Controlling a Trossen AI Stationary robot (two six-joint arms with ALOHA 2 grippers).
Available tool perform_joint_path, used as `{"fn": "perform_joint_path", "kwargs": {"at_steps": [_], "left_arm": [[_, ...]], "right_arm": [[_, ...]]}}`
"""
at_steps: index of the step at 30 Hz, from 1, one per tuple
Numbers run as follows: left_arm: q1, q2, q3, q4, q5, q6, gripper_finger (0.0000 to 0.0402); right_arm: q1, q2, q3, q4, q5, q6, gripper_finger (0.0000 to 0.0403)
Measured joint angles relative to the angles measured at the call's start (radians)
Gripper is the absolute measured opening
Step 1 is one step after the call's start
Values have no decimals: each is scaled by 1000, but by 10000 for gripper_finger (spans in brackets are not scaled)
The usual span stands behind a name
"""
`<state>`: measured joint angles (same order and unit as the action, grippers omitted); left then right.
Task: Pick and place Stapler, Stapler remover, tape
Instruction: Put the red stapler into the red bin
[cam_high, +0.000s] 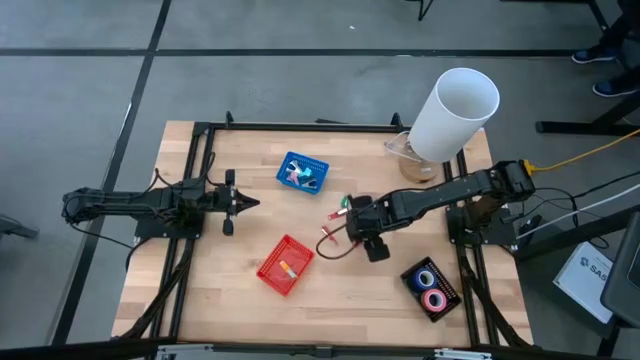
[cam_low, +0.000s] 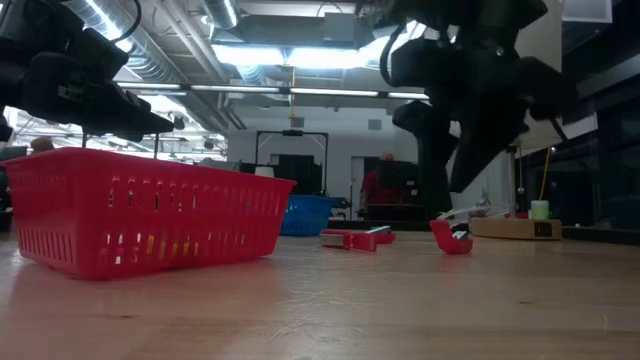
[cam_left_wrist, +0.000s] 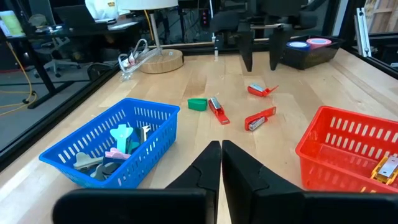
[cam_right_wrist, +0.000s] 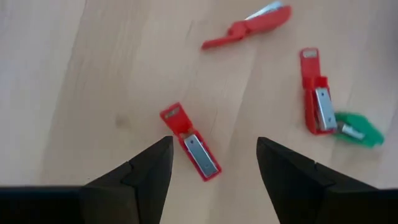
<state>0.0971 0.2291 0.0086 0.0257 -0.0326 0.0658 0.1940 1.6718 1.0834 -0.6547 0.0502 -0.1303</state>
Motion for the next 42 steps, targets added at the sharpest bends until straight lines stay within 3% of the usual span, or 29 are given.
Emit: {"fn": "perform_joint_path", "kwargs": {"at_steps": [6,17,31,42], "left_arm": [[0,0,0,0,0,0,10],[0,0,0,0,0,0,12],[0,0,0,0,0,0,12],[0,0,0,0,0,0,13]], "right_arm": [[0,0,-1,8,-2,-139,232],[0,-3,-1,121,59,-140,232],[-15,-4,-1,102,63,-140,232],[-48,98,-2,81,-40,-144,232]]}}
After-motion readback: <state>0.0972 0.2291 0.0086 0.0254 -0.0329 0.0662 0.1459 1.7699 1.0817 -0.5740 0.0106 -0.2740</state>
